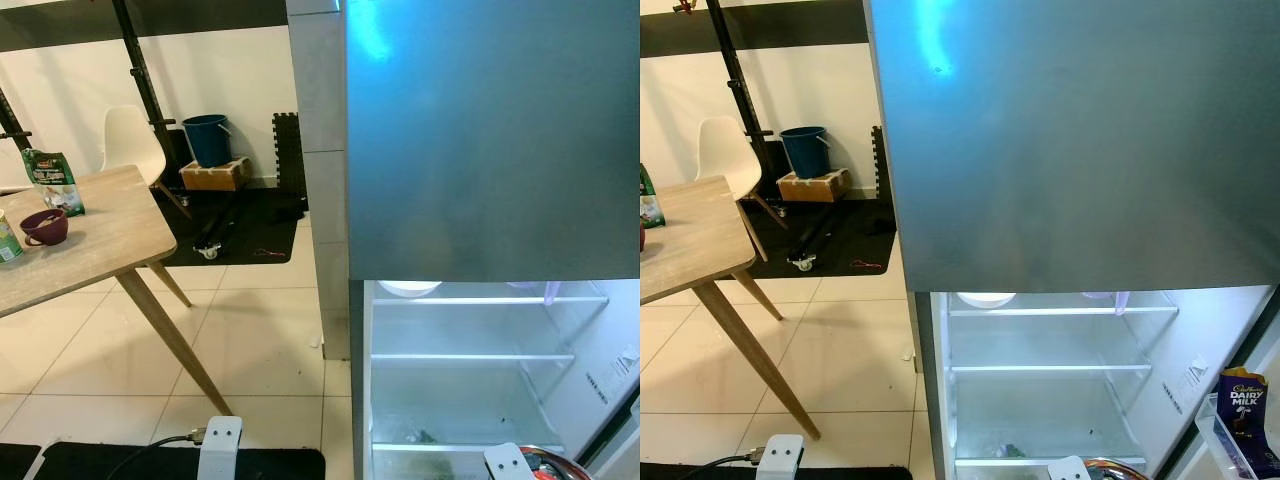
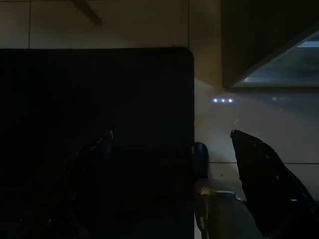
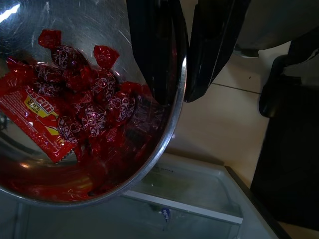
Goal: Restocking fridge
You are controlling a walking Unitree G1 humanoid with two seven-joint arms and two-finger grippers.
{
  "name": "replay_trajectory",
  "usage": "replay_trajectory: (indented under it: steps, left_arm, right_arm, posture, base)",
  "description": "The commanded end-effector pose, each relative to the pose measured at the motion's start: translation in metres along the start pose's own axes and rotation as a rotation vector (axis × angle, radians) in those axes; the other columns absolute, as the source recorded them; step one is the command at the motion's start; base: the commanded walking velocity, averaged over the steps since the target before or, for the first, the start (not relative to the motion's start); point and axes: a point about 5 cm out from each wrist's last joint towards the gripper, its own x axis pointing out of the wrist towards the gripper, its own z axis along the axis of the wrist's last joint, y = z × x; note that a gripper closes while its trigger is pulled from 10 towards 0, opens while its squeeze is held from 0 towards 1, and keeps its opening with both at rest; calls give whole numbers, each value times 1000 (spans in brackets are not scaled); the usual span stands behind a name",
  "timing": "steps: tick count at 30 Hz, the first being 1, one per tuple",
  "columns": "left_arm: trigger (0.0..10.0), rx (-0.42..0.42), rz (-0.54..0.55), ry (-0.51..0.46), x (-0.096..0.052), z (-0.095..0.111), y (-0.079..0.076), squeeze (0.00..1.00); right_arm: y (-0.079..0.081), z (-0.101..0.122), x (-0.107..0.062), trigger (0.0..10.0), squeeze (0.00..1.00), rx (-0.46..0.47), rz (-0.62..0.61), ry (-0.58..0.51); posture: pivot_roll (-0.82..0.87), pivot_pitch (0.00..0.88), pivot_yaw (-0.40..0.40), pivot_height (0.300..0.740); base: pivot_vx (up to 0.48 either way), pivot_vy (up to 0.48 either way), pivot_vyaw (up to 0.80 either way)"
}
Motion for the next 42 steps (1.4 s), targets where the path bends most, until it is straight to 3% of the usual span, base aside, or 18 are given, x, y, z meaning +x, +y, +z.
replay_trajectory:
  steps: [1,33,42]
  left_arm:
    - [10000,-1,4,17,-1,-6,2,0]
    - [10000,-10,6,24,-2,-9,3,0]
    - [10000,-11,14,33,-2,-10,4,0]
  right_arm:
    - [0,-1,-1,10000,0,6,-5,-5]
    - [-3,3,0,10000,0,-5,-5,-15]
    - [-3,3,0,10000,0,-8,-3,-18]
  posture:
    - [-121,89,49,740]
    - [-124,100,44,740]
    - [-126,104,44,740]
  base:
    - [-337,0,0]
    - [-355,0,0]
    - [0,0,0]
